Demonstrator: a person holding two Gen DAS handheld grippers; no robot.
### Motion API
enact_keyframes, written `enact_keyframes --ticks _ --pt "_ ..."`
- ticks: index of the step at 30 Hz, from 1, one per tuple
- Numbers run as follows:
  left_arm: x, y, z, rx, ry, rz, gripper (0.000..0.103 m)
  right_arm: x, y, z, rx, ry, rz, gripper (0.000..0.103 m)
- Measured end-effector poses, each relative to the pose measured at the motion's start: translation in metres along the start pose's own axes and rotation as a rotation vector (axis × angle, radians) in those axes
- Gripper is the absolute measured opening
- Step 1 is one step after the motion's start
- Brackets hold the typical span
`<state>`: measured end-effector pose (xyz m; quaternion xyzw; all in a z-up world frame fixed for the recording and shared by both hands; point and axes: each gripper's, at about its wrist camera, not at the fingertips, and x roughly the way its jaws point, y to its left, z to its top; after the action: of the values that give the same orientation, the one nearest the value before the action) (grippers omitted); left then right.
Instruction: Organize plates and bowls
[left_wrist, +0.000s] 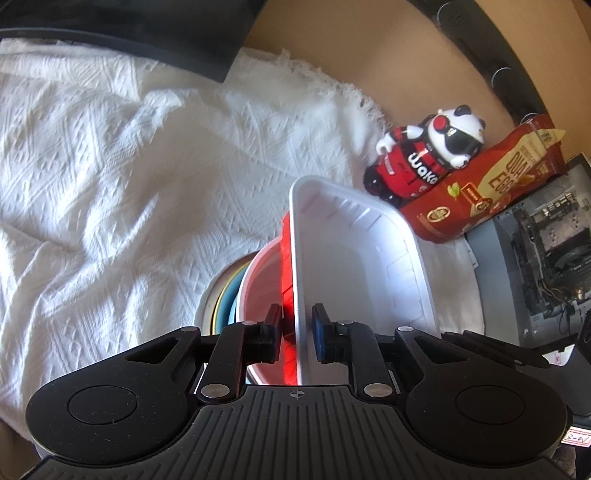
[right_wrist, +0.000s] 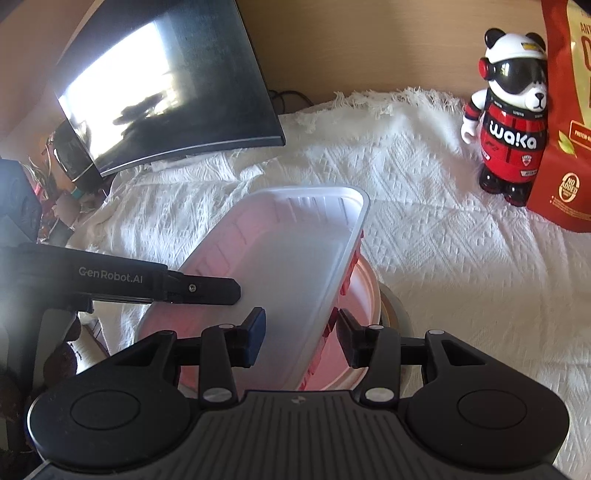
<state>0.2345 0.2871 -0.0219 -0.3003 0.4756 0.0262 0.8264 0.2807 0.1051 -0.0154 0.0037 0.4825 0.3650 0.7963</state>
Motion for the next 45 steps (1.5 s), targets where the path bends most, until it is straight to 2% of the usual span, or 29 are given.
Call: enact_keyframes --ticks 4,12,23,32,45 --pt "-0.006 -0.002 -0.002 0.006 0.002 -0.019 0.019 -0.001 -0.002 -0.002 0.004 0.003 -0.002 0.043" --pt "-0.034 -0.002 0.002 -0.018 -0.061 -0.052 0.019 -0.008 -0.008 0.003 0.014 -0.020 -0.010 0.043" --pt "-0.031 -0.001 0.001 -0.029 -0.041 -0.060 0.019 -0.012 -0.006 0.004 0.009 -0.021 0.006 0.043" --pt "-0.028 -0.005 -0.002 0.001 -0.030 -0.053 0.019 -0.015 -0.007 0.001 0.015 -0.019 0.009 0.043" --pt "-0.033 0.002 0.002 -0.030 -0.041 -0.074 0.018 -0.020 -0.002 0.000 0.017 -0.026 0.014 0.043"
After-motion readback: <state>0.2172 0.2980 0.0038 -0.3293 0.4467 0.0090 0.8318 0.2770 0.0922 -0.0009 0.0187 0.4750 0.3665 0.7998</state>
